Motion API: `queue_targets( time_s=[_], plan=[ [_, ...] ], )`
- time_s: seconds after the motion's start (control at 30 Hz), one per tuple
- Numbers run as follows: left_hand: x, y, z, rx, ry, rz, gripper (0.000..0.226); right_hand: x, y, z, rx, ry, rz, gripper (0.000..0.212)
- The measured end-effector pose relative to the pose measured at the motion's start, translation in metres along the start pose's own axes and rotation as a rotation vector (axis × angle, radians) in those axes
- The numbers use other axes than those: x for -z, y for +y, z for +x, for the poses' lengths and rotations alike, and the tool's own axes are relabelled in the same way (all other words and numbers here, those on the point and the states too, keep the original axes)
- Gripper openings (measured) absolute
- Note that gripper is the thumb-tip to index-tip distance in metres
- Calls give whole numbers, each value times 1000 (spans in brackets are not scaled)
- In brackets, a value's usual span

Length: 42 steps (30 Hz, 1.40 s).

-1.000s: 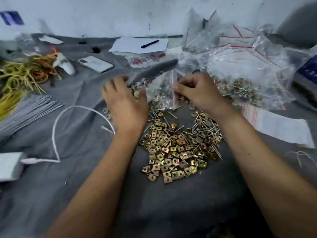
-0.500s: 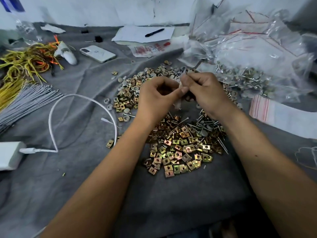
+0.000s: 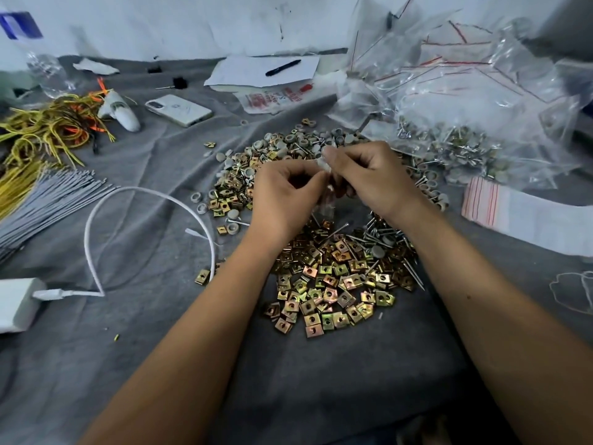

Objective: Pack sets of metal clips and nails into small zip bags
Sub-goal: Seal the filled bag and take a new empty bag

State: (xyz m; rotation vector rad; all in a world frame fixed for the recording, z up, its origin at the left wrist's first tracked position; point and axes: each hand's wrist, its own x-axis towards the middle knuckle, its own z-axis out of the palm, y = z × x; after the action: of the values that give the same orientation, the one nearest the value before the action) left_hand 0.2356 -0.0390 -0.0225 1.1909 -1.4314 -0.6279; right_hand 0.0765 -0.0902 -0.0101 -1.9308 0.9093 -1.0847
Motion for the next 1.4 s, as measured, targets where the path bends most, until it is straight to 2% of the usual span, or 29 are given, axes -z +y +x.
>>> queue_targets(
  time_s=[0.07,0.2,0.3,0.47,0.53,0.67,0.8,0.9,1.0,1.07,1.13,1.27,1.4],
  plan=[
    [-1,0,-2,-43,-15,73,12,-1,-3,-1,-1,25,-85,54],
    [-6,0,-4,-50,-9,132,15,-1,-4,0,38,27,-260,45],
    [-5,0,-1,7,6,47,15,0,-5,1,48,21,-197,44],
    [-3,6,-2,186,-3,-282,14,4,-3,1,5,5,38,33],
    [-2,8,-2,194,-8,-323,14,6,-1,0,-7,-26,86,30],
    [-4,9,-6,40,22,-94,20,9,-3,0,-6,-80,17,24],
    [9,6,0,2,278,192,14,18,-7,-4,-37,-114,-86,23],
    [12,9,-2,-177,391,376,9,12,-8,-4,-15,16,-273,25],
    [1,14,-5,-383,318,403,8,1,-10,-3,15,166,-323,26],
    [-4,14,-4,-353,253,391,10,-4,-11,-4,72,220,-317,26],
    [-7,11,-4,-244,211,381,15,-7,-12,-5,157,231,-327,28],
    [-9,8,-4,-121,278,369,9,-12,-14,-5,304,168,-365,23],
    [-7,6,-4,-130,254,346,4,-15,-12,-5,332,150,-393,23]
  ],
)
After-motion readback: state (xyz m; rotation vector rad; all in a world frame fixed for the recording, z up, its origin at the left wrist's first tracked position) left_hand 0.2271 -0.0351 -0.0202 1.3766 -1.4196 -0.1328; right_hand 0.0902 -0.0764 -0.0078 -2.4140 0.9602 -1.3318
